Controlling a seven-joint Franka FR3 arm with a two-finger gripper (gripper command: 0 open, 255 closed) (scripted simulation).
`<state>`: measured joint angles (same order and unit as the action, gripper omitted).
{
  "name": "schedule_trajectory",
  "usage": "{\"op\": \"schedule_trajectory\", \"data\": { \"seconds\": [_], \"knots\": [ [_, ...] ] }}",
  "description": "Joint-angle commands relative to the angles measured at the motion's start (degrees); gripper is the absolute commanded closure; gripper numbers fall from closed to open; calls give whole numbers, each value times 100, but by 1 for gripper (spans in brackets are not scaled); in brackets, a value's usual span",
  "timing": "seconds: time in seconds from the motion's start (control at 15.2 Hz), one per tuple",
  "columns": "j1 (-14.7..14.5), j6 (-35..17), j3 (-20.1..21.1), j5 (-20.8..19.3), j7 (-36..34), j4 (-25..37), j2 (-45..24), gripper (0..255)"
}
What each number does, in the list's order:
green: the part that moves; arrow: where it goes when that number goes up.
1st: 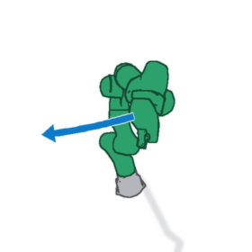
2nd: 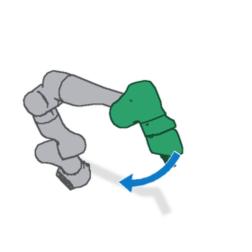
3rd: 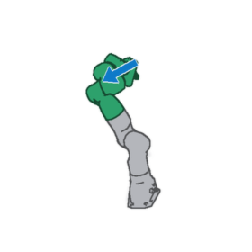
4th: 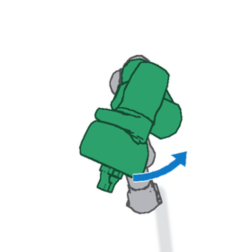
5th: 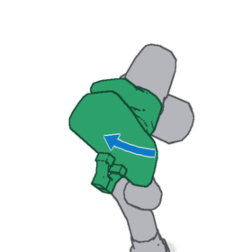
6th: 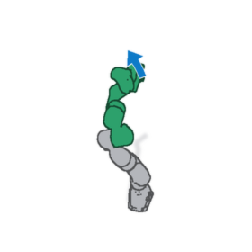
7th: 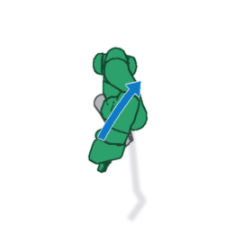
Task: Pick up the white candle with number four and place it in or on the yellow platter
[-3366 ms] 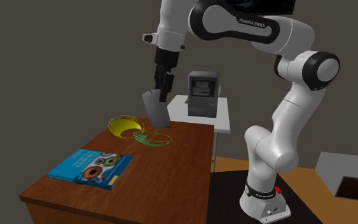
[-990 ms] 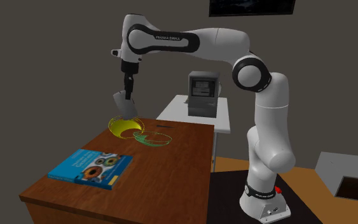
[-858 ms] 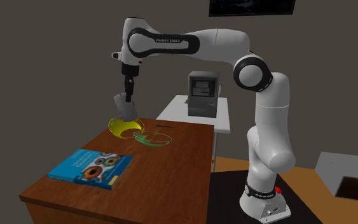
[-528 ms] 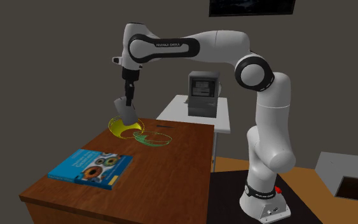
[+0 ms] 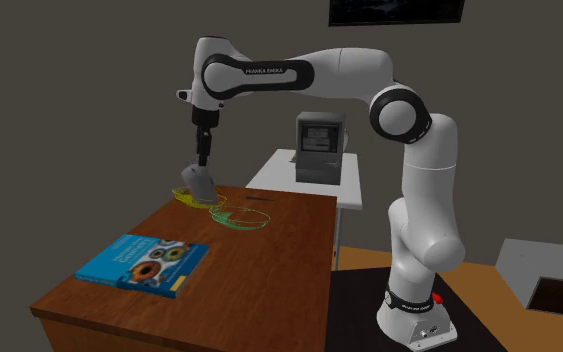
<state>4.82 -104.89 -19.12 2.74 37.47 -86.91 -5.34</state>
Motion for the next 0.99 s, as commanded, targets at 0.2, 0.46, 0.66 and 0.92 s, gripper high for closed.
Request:
{"op": "schedule_trajectory", "data": {
  "seconds": [0.2, 0.46, 0.66, 0.92],
  "knots": [
    [0, 1, 0, 0, 1, 2, 1, 0],
    [21, 739, -14, 8, -1, 755, -16, 0],
    [21, 738, -14, 8, -1, 755, -16, 0],
    [21, 739, -14, 8, -1, 755, -16, 0]
  ]
}}
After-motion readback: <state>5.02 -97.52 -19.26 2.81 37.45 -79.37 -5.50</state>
